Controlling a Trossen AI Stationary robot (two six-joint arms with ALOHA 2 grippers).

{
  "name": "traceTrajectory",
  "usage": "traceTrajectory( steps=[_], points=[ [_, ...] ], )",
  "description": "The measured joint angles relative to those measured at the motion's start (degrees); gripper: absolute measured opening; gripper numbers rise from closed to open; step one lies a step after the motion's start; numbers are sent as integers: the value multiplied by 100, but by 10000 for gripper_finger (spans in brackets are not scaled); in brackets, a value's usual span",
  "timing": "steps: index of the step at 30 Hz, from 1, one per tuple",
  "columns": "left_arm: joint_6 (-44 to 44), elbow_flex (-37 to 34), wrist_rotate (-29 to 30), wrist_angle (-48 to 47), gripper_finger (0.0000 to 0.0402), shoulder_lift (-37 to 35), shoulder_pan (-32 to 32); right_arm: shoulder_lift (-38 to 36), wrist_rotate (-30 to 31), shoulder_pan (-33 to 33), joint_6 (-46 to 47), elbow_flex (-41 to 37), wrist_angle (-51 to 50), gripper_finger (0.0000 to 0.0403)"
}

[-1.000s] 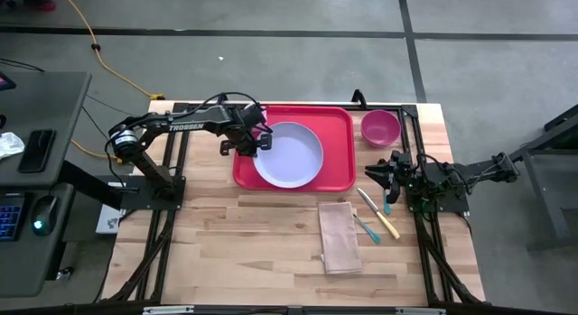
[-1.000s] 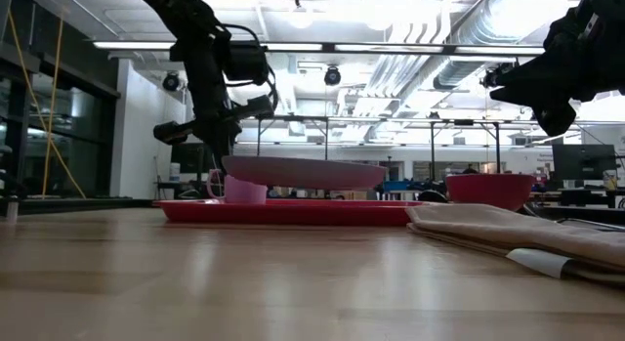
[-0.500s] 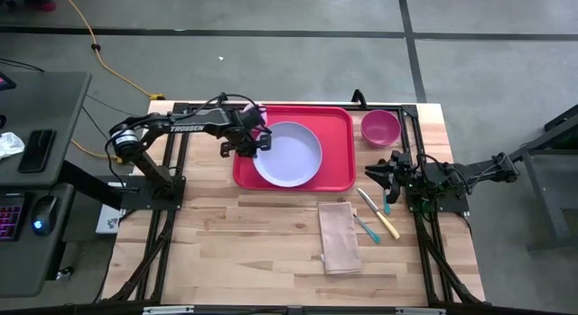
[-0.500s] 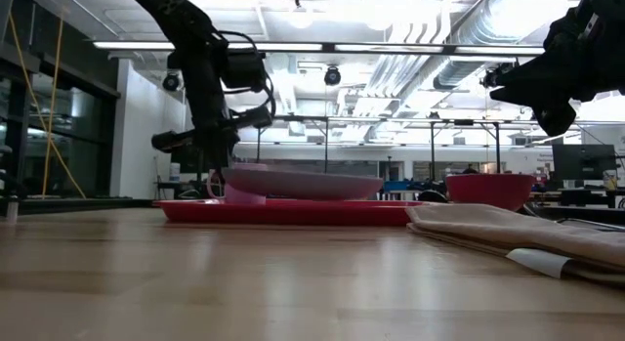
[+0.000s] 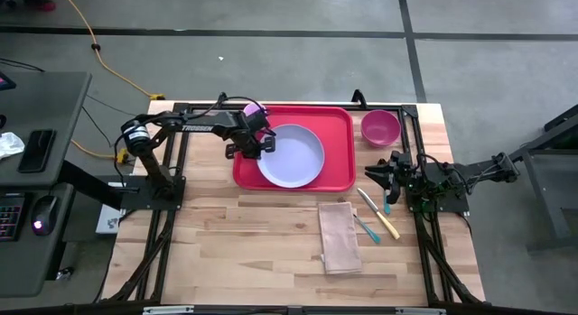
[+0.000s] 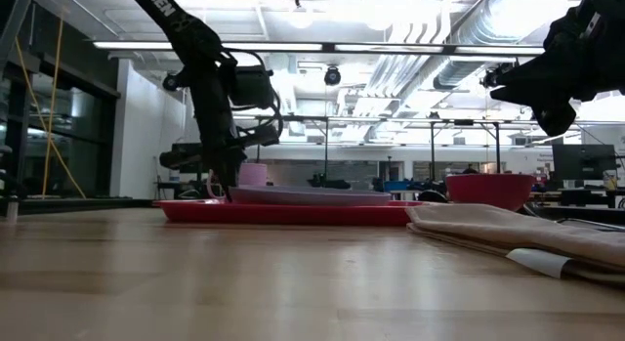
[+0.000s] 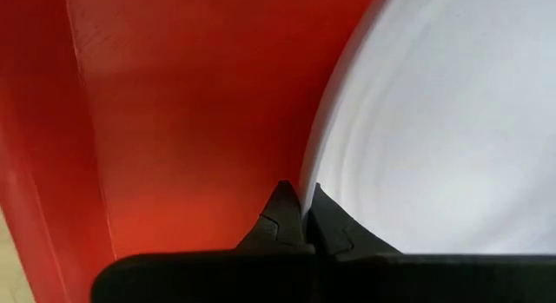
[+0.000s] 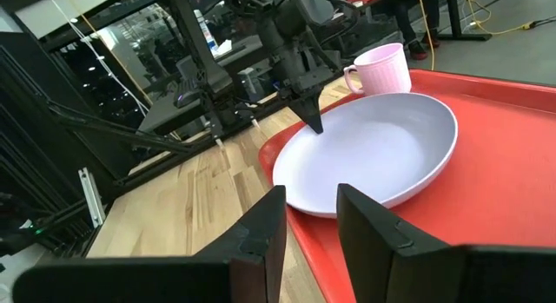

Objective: Set up tray
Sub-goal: Put the light blue plate on the tray

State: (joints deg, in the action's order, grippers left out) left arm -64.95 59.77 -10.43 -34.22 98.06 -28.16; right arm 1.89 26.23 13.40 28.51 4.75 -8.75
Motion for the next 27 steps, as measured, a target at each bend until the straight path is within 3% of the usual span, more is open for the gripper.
traceTrajectory(
  steps=[27],
  points=[
    [-22,0,167,114,12,0,-188,0,-4,1,0,0,0,83]
  ],
)
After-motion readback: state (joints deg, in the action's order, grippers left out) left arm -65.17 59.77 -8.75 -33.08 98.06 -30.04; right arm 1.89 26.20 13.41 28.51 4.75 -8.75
